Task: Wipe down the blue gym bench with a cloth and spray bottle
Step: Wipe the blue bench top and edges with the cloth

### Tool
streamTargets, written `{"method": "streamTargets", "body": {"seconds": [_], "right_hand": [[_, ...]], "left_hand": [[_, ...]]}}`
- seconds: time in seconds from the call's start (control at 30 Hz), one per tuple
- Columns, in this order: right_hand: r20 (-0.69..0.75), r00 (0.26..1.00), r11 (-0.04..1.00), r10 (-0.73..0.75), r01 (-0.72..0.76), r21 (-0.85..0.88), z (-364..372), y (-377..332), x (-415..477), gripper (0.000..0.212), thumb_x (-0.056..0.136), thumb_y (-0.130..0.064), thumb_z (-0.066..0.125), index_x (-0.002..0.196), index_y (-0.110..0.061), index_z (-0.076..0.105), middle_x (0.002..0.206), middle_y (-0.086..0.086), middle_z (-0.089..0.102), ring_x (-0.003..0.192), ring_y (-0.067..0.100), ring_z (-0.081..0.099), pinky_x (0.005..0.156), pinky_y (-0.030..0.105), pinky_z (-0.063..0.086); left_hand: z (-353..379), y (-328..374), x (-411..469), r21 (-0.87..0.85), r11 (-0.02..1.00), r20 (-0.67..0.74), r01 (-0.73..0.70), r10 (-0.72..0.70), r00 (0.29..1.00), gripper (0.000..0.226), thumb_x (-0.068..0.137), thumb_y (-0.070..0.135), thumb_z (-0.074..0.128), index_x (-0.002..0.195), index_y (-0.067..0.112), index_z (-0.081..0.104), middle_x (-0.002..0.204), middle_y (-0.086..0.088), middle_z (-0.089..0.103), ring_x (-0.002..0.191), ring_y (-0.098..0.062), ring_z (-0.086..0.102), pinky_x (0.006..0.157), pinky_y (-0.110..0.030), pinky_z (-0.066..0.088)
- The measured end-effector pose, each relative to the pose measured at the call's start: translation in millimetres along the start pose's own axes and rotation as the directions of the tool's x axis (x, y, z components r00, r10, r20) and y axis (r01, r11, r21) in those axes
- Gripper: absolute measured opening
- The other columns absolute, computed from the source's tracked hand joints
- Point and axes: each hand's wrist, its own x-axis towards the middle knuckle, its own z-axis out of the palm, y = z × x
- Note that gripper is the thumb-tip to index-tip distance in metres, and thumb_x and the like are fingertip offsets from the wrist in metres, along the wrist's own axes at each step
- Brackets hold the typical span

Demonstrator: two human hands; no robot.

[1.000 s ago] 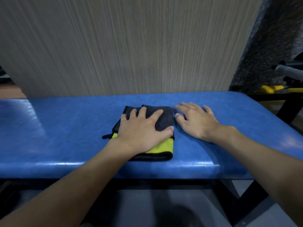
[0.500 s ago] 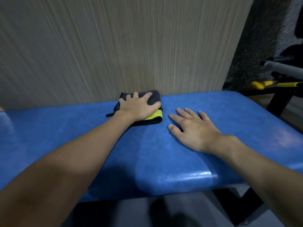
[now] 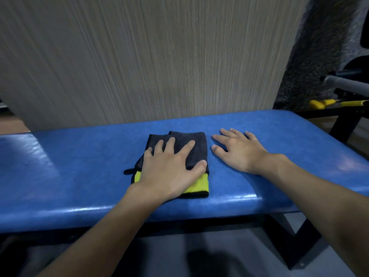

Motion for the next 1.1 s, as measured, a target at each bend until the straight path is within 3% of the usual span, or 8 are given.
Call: {"method": "streamTargets", "body": {"seconds": [0.17,0.33,0.5,0.8,1.1], "right_hand": [[0.003,1.000,0.999,0.006,-0.006,-0.039,-3.4,-3.3,-1.0,0.056,0.102,-0.056,0.024,0.153,-0.035,0.030,0.165,-0.004,0.019,0.153,0.020,0.009,0.120,0.055,0.002],[-0.014,1.000,1.000,0.026,-0.026,0.009,-5.5,-7.5,-0.7,0.057,0.101,-0.057,0.026,0.155,-0.038,0.024,0.166,-0.008,0.011,0.153,0.019,0.004,0.120,0.057,-0.002],[0.047,0.999,1.000,0.012,-0.011,-0.019,1.0,-11.6,1.6,0.057,0.101,-0.058,0.022,0.155,-0.040,0.020,0.167,-0.010,0.007,0.154,0.018,0.002,0.120,0.056,-0.001],[0.036,0.999,1.000,-0.003,0.003,-0.022,3.9,-10.1,4.0,0.058,0.100,-0.058,0.021,0.155,-0.039,0.019,0.167,-0.010,0.005,0.153,0.018,-0.001,0.120,0.055,-0.001],[0.038,0.999,1.000,0.005,-0.004,-0.012,0.1,-12.0,0.6,0.057,0.100,-0.058,0.022,0.155,-0.040,0.021,0.166,-0.011,0.006,0.153,0.017,0.000,0.121,0.055,-0.001]], "left_hand": [[-6.3,3.0,-37.0,0.026,1.000,0.021,0.000,-0.001,1.000,0.076,0.086,0.080,0.019,0.155,0.049,0.008,0.168,-0.004,0.006,0.154,-0.029,0.004,0.121,-0.051,0.009],[-5.6,-1.8,-9.5,0.004,1.000,0.042,0.015,-0.015,0.999,0.096,0.065,0.086,0.003,0.154,0.050,0.011,0.167,-0.003,0.012,0.153,-0.028,0.009,0.119,-0.056,0.010],[0.7,-13.7,47.9,-0.015,0.999,0.052,0.031,-0.031,0.998,0.081,0.080,0.084,0.015,0.154,0.051,0.013,0.167,-0.003,0.013,0.152,-0.030,0.012,0.119,-0.059,0.010],[5.0,-31.1,155.3,-0.054,0.994,0.032,0.095,-0.093,0.995,0.081,0.079,0.085,0.018,0.152,0.050,0.022,0.164,-0.006,0.022,0.148,-0.036,0.023,0.114,-0.064,0.015],[5.0,-26.7,120.5,-0.039,0.998,0.014,0.057,-0.057,0.998,0.074,0.089,0.079,0.022,0.155,0.047,0.019,0.166,-0.008,0.018,0.150,-0.034,0.018,0.117,-0.056,0.013]]}}
